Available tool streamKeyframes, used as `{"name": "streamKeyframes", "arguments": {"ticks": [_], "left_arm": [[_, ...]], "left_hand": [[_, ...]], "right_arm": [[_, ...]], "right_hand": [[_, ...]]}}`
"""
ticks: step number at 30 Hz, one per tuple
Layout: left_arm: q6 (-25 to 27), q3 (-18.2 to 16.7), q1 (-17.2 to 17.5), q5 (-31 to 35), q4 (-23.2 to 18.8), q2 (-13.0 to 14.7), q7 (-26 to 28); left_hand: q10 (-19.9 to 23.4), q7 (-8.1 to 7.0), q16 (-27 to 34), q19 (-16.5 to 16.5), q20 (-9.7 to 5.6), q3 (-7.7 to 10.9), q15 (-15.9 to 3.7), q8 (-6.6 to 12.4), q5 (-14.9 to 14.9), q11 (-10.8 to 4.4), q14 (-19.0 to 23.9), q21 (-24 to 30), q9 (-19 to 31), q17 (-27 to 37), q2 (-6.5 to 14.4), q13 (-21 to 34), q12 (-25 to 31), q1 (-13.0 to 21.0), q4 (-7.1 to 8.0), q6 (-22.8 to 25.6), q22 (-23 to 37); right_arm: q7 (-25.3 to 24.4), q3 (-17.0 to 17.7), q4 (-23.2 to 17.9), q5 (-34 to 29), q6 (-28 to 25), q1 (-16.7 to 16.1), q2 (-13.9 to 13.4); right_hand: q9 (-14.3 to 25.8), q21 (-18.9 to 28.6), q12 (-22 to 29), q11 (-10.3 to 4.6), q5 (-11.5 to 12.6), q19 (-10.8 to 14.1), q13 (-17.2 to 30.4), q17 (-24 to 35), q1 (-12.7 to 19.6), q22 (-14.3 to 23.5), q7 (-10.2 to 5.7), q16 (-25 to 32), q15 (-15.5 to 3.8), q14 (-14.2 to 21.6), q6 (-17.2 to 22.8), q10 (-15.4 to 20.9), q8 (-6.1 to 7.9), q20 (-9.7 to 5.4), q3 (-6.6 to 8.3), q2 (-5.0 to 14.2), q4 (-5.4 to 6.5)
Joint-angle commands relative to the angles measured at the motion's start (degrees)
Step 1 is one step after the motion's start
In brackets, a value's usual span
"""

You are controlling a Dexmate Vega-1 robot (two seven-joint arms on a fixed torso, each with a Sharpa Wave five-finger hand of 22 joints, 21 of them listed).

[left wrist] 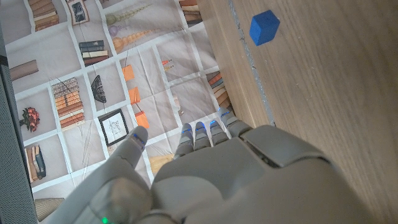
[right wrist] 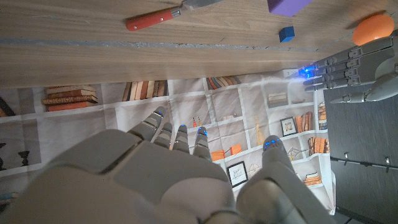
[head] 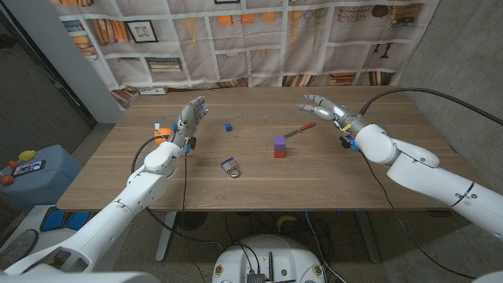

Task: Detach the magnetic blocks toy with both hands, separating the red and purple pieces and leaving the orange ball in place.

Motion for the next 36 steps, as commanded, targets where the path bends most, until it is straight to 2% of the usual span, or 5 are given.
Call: {"name": "streamKeyframes", "arguments": {"ticks": [1,13,19,25,36], "left_arm": [[0.1,0.1,-0.1,0.2,-0.2,-0.1,0.3],[0.5,0.4,0.1,0.3,-0.6,-0.4,0.7],[0.8,0.4,0.4,0.4,-1.0,-0.3,1.0],[0.8,0.4,0.6,0.4,-1.2,-0.4,1.2],[0.3,0.2,1.0,0.4,-1.4,-0.2,1.2]], "left_hand": [[0.5,-0.03,0.1,0.7,0.05,0.14,0.04,0.17,-0.3,-0.18,0.4,0.1,0.3,0.1,3.4,0.1,0.4,0.5,-0.34,0.8,0.2],[0.7,-0.08,0.0,0.9,0.03,0.39,-0.12,0.14,-0.3,-0.30,0.7,0.1,0.3,0.2,3.5,0.1,0.3,0.5,-0.55,1.0,0.2],[0.8,-0.09,0.0,0.9,0.04,0.50,-0.14,0.12,-0.4,-0.25,0.7,0.1,0.3,0.2,3.5,0.1,0.3,0.5,-0.63,1.0,0.2],[0.9,-0.06,0.0,1.0,0.11,0.62,-0.19,0.11,-0.4,-0.30,0.8,0.1,0.3,0.2,3.6,0.1,0.3,0.5,-0.70,1.1,0.3],[1.0,-0.10,0.0,1.0,0.10,0.83,-0.16,0.09,-0.5,-0.28,0.9,0.0,0.4,0.2,3.6,0.2,0.2,0.4,-0.81,1.3,0.3]], "right_arm": [[9.3,-2.8,-5.9,-6.2,-8.1,2.8,-3.8],[18.3,-6.0,-9.3,-9.9,-13.1,6.0,-4.9],[22.4,-7.4,-10.4,-10.8,-15.3,7.6,-4.7],[26.1,-9.4,-11.0,-12.4,-16.7,9.6,-4.2],[34.2,-15.2,-11.1,-18.7,-19.4,14.9,-1.4]], "right_hand": [[0.4,0.3,0.0,0.11,-0.4,-0.1,0.3,-0.2,2.0,0.1,-0.32,-0.1,0.51,-1.0,-0.8,-1.4,0.31,0.83,0.30,0.06,-0.95],[0.6,0.3,-0.1,1.51,-0.1,-1.5,0.5,-1.1,6.9,0.1,-0.13,0.0,3.14,-3.1,-2.9,-5.4,0.69,2.98,2.11,-0.01,-2.87],[0.7,0.3,0.0,1.84,0.1,-2.0,0.5,-1.4,8.3,0.1,-0.02,0.1,4.05,-3.7,-3.3,-6.1,0.83,3.60,2.59,-0.26,-3.03],[0.9,0.2,0.2,2.51,0.7,-3.0,0.7,-1.6,10.1,0.1,0.30,0.1,5.30,-4.6,-4.0,-7.3,0.91,4.93,3.14,-0.74,-3.09],[1.4,0.2,0.3,4.99,1.5,-4.9,1.0,-1.8,13.1,0.2,0.32,0.2,7.71,-6.6,-7.1,-10.3,0.77,6.69,3.95,-2.21,-3.01]]}}
